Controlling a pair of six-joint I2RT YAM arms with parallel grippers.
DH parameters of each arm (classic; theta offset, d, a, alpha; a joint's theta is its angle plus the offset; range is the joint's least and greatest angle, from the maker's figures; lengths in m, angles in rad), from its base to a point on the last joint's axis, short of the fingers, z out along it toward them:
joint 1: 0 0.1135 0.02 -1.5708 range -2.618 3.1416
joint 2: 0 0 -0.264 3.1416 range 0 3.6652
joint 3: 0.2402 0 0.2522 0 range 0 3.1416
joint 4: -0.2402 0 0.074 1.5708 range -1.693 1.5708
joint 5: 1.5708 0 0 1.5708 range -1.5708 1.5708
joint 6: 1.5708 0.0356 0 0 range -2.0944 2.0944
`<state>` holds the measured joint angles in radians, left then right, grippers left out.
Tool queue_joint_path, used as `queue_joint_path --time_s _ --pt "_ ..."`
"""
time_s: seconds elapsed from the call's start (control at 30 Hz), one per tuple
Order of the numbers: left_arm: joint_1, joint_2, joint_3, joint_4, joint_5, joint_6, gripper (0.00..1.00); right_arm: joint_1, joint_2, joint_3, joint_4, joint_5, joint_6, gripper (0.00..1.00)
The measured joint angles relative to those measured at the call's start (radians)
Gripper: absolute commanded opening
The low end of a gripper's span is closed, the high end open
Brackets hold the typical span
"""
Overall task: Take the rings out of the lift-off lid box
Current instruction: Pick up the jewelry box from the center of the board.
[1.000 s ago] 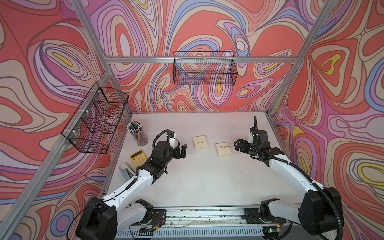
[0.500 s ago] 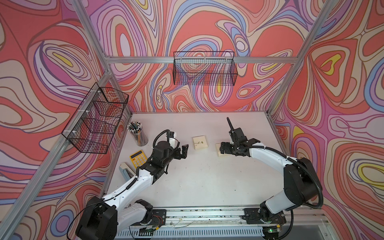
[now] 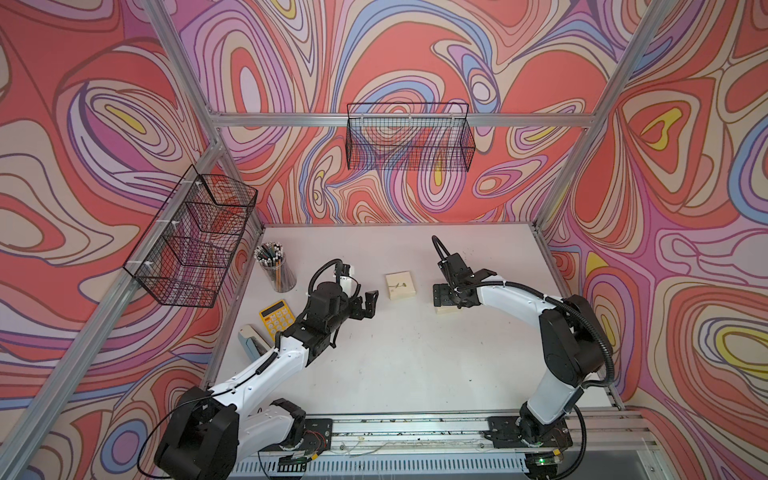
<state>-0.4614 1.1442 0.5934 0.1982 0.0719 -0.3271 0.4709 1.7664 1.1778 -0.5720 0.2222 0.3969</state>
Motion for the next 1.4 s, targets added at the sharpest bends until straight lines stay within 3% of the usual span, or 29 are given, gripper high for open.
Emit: queue_joint_path --time_s 0.53,1.4 --pt "0.0 0.0 0.001 0.0 -0.017 -0.004 1.0 0.0 0.054 0.04 0.01 -0.053 -0.003 0.98" --pt "0.0 0.01 0.002 0.0 -0.028 -0.008 1.0 0.0 0.075 0.037 -0.017 -0.018 -0.003 0.98"
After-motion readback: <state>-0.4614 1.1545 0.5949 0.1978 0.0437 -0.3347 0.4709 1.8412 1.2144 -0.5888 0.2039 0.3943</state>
